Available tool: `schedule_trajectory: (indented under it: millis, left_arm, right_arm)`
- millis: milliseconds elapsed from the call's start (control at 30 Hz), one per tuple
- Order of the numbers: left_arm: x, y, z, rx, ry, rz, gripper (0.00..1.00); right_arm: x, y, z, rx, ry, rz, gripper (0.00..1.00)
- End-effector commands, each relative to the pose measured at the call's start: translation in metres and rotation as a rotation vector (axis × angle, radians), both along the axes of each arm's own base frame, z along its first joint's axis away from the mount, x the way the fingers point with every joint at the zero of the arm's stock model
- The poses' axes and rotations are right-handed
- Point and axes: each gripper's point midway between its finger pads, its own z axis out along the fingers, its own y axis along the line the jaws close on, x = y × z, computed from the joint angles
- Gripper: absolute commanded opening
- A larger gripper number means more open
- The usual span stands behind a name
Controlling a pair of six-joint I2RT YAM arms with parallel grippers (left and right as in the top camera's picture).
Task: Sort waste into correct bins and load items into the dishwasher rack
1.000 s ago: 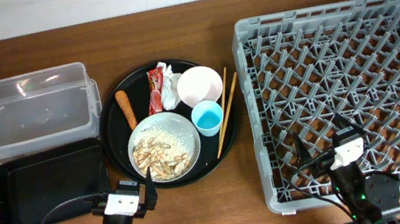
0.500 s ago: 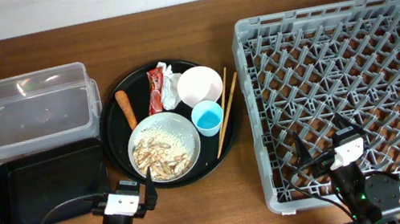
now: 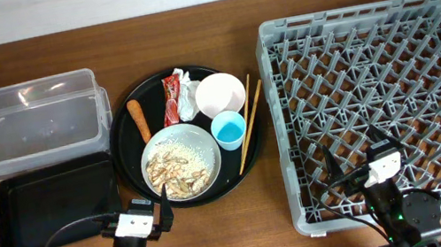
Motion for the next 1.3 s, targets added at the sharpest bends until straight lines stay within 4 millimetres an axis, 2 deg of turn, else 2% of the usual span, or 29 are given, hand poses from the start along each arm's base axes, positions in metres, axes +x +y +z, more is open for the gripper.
schedule_trajectory:
  millis: [0,133,167,233,267,333,433,533,667,733,833,900,967,1033,1067,1100,1133,1167,1233,1267]
  left_arm:
    - [0.0,0.0,-0.001,0.007,-0.004,-0.005,0.99]
    - [0.0,-0.002,0.0,0.005,-0.008,-0.017,0.99]
    - [-0.002,-0.008,0.002,0.0,-0.016,-0.053,0.99]
    - [-0.013,-0.042,0.015,-0.018,-0.067,-0.259,0.99]
    - [-0.02,-0.053,0.024,-0.022,-0.104,-0.336,0.99]
    - [-0.023,-0.055,0.047,-0.064,-0.179,-0.352,0.99]
    - [-0.026,-0.043,0.087,-0.193,-0.213,-0.288,0.99]
    - [-0.025,-0.032,0.126,-0.195,-0.187,-0.22,0.99]
    - [-0.005,-0.036,0.152,-0.177,0.029,-0.204,0.99]
    - [0.016,-0.04,0.165,-0.16,0.22,-0.186,0.99]
    - [0.04,-0.049,0.173,-0.149,0.413,-0.193,0.99]
    - [0.051,-0.053,0.169,-0.142,0.527,-0.192,0.99]
    - [0.053,-0.064,0.16,-0.198,0.596,-0.231,0.99]
    - [0.052,-0.08,0.149,-0.236,0.668,-0.315,0.99]
    - [0.059,-0.083,0.139,-0.242,0.702,-0.312,0.99]
    - [0.064,-0.089,0.127,-0.243,0.75,-0.315,0.91]
    - [0.068,-0.099,0.109,-0.246,0.819,-0.321,0.78]
    - [0.071,-0.109,0.094,-0.232,0.867,-0.332,0.71]
    - [0.085,-0.119,0.051,-0.18,0.973,-0.235,0.6]
    - [0.091,-0.123,0.032,-0.146,1.008,-0.193,0.6]
  right_arm:
    - [0.0,0.0,-0.003,-0.003,0.003,0.003,0.98]
    - [-0.002,0.009,-0.002,0.001,0.003,0.056,0.98]
    - [-0.003,0.012,-0.002,0.002,0.0,0.073,0.98]
    - [-0.004,0.016,0.001,0.003,-0.009,0.096,0.98]
    - [-0.007,0.026,0.005,0.007,-0.025,0.16,0.98]
    - [-0.019,0.048,0.021,0.029,-0.057,0.3,0.98]
    - [-0.029,0.051,0.059,0.111,-0.074,0.32,0.98]
    - [-0.034,0.047,0.076,0.119,-0.014,0.293,0.98]
    - [-0.03,0.047,0.084,0.142,0.192,0.28,0.98]
    - [-0.024,0.047,0.097,0.145,0.37,0.267,0.98]
    - [-0.012,0.047,0.113,0.166,0.584,0.25,0.98]
    - [-0.004,0.051,0.122,0.187,0.692,0.263,0.98]
    - [-0.002,0.063,0.122,0.229,0.781,0.328,0.98]
    - [0.003,0.069,0.107,0.261,0.874,0.356,0.98]
    - [0.007,0.069,0.095,0.27,0.927,0.348,0.98]
    - [0.012,0.069,0.088,0.285,0.962,0.339,0.98]
    - [0.016,0.069,0.08,0.318,1.006,0.318,0.98]
    - [0.019,0.069,0.076,0.328,1.028,0.307,0.98]
    - [0.024,0.066,0.063,0.343,1.083,0.271,0.98]
    - [0.026,0.057,0.054,0.352,1.117,0.187,0.98]
